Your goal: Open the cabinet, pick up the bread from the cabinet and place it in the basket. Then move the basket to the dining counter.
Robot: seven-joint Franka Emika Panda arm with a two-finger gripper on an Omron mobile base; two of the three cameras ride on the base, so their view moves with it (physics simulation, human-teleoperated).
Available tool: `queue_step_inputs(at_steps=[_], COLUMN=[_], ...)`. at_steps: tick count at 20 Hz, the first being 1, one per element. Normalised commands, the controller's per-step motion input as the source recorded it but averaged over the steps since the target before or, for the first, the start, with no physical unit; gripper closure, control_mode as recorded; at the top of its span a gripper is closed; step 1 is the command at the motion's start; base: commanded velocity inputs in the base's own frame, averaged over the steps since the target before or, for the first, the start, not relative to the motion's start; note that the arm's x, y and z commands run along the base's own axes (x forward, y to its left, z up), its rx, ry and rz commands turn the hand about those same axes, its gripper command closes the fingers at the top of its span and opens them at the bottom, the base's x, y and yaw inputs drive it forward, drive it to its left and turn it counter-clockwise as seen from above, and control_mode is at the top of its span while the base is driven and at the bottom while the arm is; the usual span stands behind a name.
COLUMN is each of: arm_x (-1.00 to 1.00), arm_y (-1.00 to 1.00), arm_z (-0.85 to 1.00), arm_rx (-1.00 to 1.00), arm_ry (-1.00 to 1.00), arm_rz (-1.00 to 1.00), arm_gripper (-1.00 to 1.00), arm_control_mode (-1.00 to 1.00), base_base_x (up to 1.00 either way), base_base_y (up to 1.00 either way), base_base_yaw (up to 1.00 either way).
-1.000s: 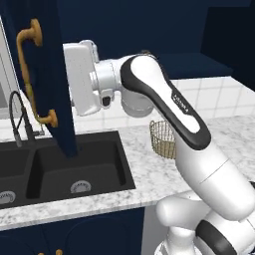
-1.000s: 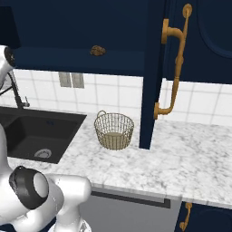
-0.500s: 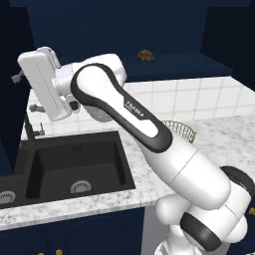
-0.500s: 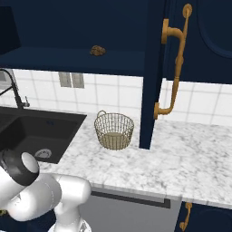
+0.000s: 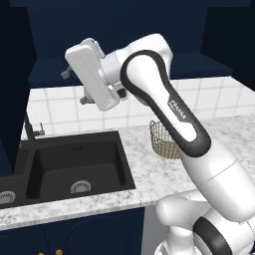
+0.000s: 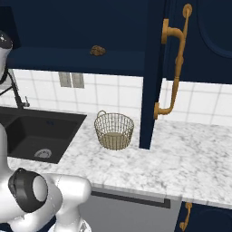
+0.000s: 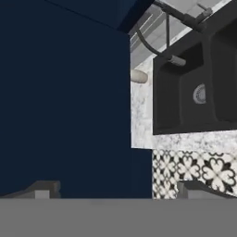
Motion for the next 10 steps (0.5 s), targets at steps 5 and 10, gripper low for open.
queue_step_inputs(at_steps=[5,10], arm_x=[-0.02,-0.03], arm_y=[-1.0,-1.0], arm_z=[-0.05,-0.06], arm_rx=[-0.12,-0.19], arm_ry=[-0.16,-0.33], arm_rz=[-0.1,-0.1], arm_gripper=[-1.0,-1.0], arm_control_mode=[-1.0,-1.0], base_base_x=[0.0,0.0], base_base_y=[0.0,0.0], base_base_yaw=[0.0,0.0])
